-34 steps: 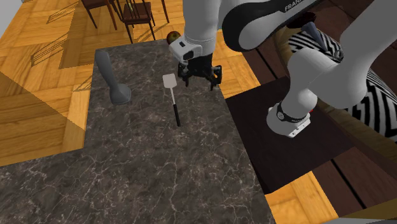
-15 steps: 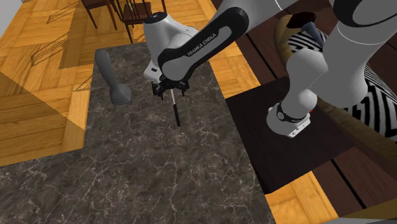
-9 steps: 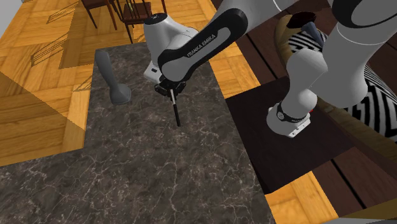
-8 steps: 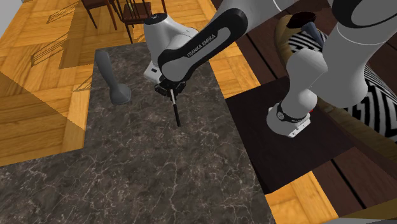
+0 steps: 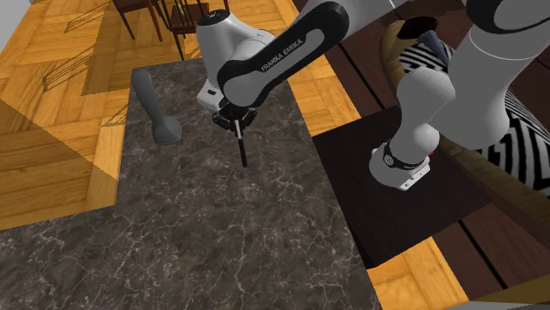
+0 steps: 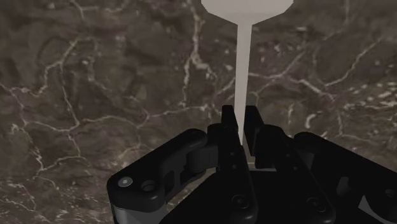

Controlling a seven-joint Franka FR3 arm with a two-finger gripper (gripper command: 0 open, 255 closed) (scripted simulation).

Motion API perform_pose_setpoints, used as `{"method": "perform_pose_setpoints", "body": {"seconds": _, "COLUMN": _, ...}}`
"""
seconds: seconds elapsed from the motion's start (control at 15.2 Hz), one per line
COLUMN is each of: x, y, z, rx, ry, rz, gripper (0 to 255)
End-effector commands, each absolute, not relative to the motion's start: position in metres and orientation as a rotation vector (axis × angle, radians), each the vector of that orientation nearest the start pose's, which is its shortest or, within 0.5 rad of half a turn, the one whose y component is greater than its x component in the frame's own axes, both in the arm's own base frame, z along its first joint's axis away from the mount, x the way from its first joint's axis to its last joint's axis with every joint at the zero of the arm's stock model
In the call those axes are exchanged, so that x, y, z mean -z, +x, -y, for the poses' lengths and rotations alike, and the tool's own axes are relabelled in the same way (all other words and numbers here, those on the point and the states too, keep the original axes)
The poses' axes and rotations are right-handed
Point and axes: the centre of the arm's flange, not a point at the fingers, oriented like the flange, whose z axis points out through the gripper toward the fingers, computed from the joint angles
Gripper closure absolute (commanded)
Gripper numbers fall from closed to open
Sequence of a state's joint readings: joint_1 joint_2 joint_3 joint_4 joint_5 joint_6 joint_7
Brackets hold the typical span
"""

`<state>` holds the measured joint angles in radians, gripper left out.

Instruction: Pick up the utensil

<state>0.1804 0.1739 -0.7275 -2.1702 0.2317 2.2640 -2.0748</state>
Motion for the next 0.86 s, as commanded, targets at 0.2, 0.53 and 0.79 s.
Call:
{"method": "perform_pose_setpoints", "body": {"seconds": 0.2, "x": -0.357, "y": 0.473, "z": 0.275, "rx": 0.079, "ry": -2.387, "rz": 1.974, "gripper": 255}}
{"method": "perform_pose_setpoints", "body": {"seconds": 0.53, "x": -0.383, "y": 0.473, "z": 0.275, "rx": 0.079, "ry": -2.387, "rz": 1.974, "gripper": 255}}
{"method": "perform_pose_setpoints", "body": {"seconds": 0.79, "x": -0.395, "y": 0.473, "z": 0.276, "rx": 0.079, "ry": -2.387, "rz": 1.974, "gripper": 255}}
